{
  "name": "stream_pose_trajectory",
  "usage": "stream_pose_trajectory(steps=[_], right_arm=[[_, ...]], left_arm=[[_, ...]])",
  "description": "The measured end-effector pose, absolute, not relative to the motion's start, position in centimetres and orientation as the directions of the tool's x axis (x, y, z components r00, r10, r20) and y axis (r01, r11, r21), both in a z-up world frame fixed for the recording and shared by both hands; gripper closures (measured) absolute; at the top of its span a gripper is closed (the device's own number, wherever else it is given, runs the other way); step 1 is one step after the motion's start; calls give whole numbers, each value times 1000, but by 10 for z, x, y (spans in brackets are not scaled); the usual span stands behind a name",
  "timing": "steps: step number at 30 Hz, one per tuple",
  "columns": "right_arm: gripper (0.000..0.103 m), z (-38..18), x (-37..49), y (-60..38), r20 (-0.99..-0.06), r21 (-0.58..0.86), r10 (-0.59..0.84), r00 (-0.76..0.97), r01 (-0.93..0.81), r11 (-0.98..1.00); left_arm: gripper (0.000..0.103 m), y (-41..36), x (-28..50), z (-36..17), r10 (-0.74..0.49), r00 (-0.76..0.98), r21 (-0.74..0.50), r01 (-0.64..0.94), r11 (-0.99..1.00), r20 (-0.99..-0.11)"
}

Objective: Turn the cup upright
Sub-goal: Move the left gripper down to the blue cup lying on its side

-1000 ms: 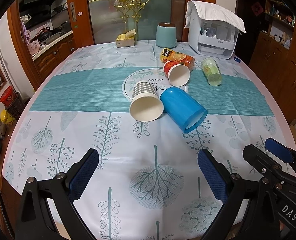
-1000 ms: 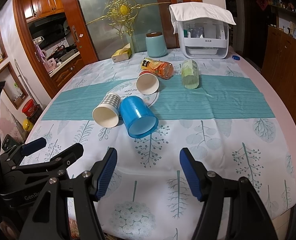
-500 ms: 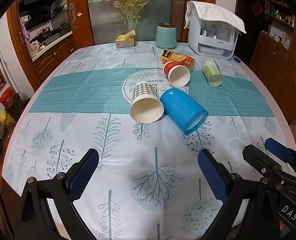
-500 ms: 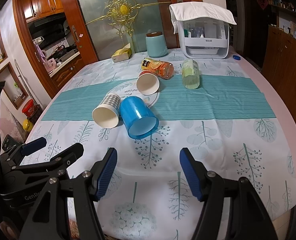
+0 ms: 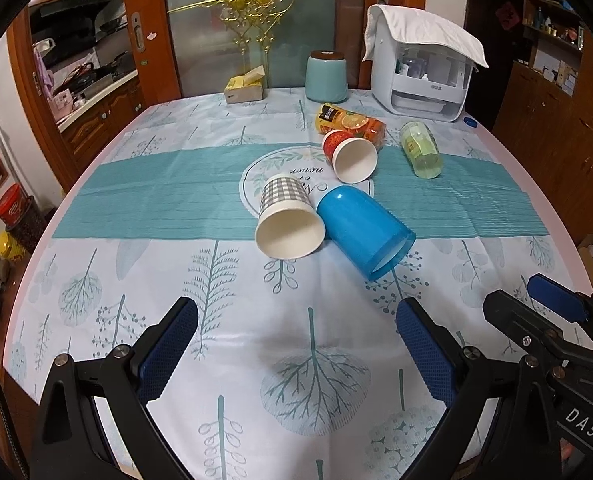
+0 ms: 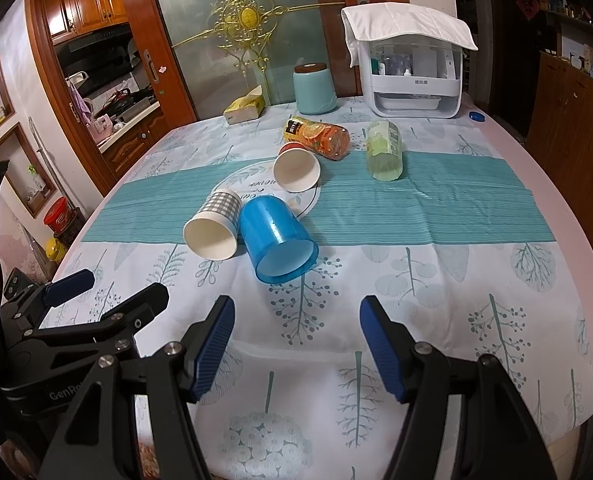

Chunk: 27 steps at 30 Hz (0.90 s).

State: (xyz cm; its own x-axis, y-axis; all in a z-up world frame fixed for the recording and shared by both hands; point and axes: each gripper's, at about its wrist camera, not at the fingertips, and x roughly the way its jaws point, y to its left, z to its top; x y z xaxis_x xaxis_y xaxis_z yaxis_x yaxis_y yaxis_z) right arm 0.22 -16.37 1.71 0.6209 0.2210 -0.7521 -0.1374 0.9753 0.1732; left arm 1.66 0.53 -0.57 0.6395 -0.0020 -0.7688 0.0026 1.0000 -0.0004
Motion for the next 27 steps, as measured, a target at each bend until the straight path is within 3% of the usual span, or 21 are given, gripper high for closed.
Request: stream_pose_trajectory(steps=[12, 23, 27], right_arm=[[38, 9, 24, -161, -771, 169, 219, 598, -139, 976], [38, -2, 53, -171, -783, 207, 222, 582, -92, 974], [38, -9, 66, -176, -792, 212, 210, 573, -64, 975]], left_arm=[[5, 1, 41, -12, -73, 694, 113, 218, 969, -716], [5, -41, 56, -56, -27, 815, 602, 449, 660, -579], [5, -54, 60, -63, -73, 823, 659, 500, 561, -563]])
